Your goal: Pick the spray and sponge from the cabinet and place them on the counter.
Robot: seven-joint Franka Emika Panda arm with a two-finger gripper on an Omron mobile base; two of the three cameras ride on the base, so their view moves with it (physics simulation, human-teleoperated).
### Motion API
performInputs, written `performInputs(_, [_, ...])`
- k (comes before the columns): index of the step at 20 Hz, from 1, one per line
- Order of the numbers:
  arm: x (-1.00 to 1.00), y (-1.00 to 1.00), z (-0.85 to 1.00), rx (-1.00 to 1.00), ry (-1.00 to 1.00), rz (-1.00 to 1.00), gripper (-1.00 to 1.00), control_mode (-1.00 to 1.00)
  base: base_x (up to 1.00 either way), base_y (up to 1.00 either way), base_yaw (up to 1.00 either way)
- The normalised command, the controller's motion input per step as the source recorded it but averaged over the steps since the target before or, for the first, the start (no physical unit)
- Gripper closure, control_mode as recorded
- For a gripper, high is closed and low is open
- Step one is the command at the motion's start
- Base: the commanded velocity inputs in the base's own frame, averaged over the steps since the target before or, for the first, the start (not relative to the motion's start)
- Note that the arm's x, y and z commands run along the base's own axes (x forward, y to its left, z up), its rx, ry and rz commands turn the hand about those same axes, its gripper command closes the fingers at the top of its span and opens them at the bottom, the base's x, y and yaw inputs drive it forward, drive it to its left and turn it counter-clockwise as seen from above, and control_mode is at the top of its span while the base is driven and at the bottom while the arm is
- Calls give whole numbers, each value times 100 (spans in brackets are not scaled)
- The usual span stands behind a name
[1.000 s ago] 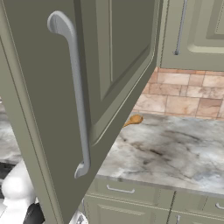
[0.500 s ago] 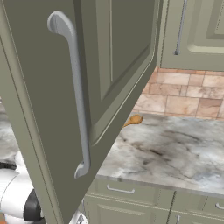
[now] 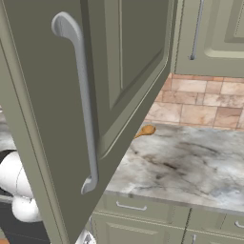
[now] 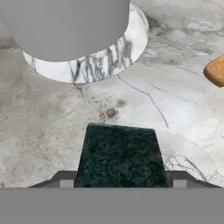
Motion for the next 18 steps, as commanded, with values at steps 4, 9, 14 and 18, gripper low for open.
performInputs(4, [9,0,-42,-2,0,0,100,-100,0,0,0])
performInputs(9, [1,0,-35,-2,0,0,-100,-100,0,0,0])
performInputs(14, [-6,0,-17,-1,0,0,-100,-100,0,0,0])
performInputs(18, [-16,0,0,0,0,0,-100,-100,0,0,0])
